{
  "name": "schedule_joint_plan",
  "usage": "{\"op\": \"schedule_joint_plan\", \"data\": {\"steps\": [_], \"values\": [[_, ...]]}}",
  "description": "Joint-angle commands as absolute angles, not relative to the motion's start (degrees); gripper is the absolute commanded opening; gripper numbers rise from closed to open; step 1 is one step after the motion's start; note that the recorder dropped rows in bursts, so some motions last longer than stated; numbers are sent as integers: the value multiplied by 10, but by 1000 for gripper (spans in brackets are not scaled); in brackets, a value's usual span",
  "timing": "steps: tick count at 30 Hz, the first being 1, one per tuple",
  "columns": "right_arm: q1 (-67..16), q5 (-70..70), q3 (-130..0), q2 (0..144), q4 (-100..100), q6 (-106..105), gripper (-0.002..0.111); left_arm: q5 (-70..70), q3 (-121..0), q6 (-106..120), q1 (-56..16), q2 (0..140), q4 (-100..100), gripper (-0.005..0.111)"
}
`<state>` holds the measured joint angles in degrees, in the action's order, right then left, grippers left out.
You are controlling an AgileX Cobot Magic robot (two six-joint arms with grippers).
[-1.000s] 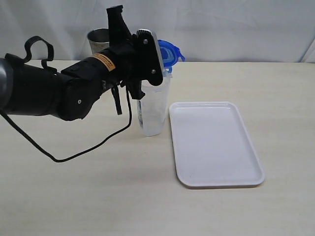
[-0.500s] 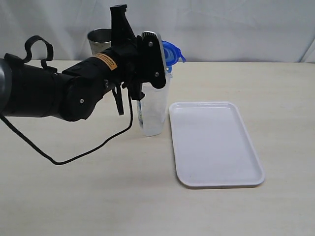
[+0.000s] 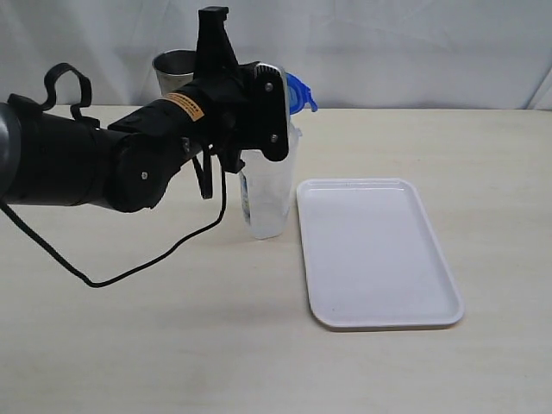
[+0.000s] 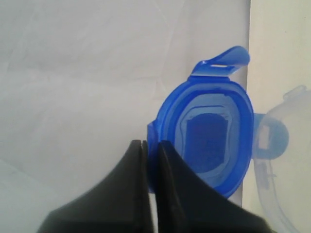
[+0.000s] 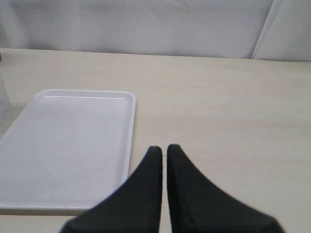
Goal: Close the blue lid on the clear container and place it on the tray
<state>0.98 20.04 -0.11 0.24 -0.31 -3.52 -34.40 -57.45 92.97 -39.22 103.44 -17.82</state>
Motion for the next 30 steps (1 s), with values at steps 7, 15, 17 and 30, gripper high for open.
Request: {"op": "schedule_joint_plan", "data": {"steps": [7, 15, 17, 30], "values": [[12, 198, 0, 0, -7, -37, 4, -340, -573, 931, -406, 1006, -192, 0], [12, 198, 0, 0, -7, -37, 4, -314, -573, 931, -407, 1006, -217, 0], [12, 198, 0, 0, -7, -37, 4, -305, -573, 931, -407, 1006, -217, 0], [12, 198, 0, 0, -7, -37, 4, -273, -573, 934, -407, 983, -219, 0]]}}
